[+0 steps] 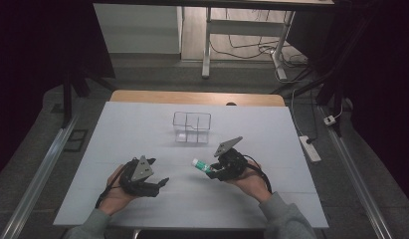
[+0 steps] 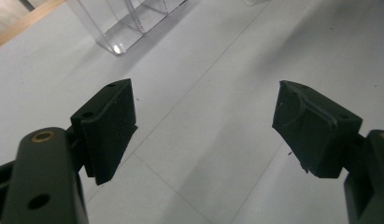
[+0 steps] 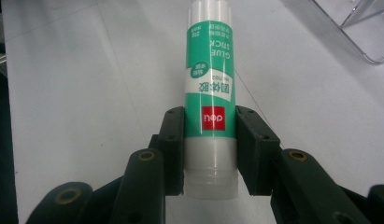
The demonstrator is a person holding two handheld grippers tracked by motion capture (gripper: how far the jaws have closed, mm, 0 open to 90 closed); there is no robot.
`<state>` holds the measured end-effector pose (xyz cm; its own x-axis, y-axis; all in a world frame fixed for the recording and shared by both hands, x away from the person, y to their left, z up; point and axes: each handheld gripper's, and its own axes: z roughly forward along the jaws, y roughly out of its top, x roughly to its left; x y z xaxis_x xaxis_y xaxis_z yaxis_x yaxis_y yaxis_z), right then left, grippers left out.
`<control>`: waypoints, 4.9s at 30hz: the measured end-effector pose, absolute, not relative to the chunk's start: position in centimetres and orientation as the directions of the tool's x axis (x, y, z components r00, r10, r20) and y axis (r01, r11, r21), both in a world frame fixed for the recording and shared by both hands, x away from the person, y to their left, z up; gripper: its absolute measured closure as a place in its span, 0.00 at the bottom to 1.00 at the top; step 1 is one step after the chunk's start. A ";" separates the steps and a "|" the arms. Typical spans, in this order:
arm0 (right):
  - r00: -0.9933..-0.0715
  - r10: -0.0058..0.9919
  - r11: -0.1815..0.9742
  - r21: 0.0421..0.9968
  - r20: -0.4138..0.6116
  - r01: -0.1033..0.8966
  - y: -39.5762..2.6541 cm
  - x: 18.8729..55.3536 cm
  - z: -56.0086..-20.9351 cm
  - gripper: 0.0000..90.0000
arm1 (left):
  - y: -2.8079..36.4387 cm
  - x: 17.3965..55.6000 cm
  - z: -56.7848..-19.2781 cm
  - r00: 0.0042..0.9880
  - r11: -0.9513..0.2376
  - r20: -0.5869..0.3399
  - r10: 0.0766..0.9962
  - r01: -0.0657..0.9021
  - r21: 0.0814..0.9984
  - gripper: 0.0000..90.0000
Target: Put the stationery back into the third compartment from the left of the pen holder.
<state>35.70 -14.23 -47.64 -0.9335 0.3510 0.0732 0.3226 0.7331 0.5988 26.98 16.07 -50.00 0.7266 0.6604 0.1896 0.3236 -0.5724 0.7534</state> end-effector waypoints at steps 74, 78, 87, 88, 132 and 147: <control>-0.960 0.225 0.735 0.617 0.167 0.279 -11.9 34.9 -47.9 0.70 | 7.3 28.7 -51.2 0.883 -0.887 0.417 0.214 -0.003 0.463 0.72; -0.963 0.231 0.714 0.648 0.140 0.266 -12.1 34.9 -47.6 0.67 | 7.7 28.9 -51.2 0.891 -0.861 0.382 0.246 0.020 0.509 0.73; -0.938 0.340 0.579 0.772 0.063 0.262 -13.6 34.8 -46.4 0.50 | 8.7 29.4 -51.0 0.874 -0.817 0.343 0.345 0.099 0.568 0.73; -0.935 0.350 0.563 0.783 0.063 0.263 -13.7 34.9 -46.4 0.49 | 8.8 29.4 -51.0 0.870 -0.815 0.343 0.355 0.107 0.570 0.73; -0.901 0.414 0.379 0.876 0.127 0.297 -14.1 35.1 -47.5 0.35 | 10.7 30.0 -50.4 0.813 -0.546 0.119 0.570 0.266 0.795 0.72; -0.912 0.391 0.375 0.882 0.128 0.285 -13.1 34.6 -48.0 0.55 | 9.2 29.8 -51.0 0.831 -0.585 0.143 0.537 0.246 0.773 0.72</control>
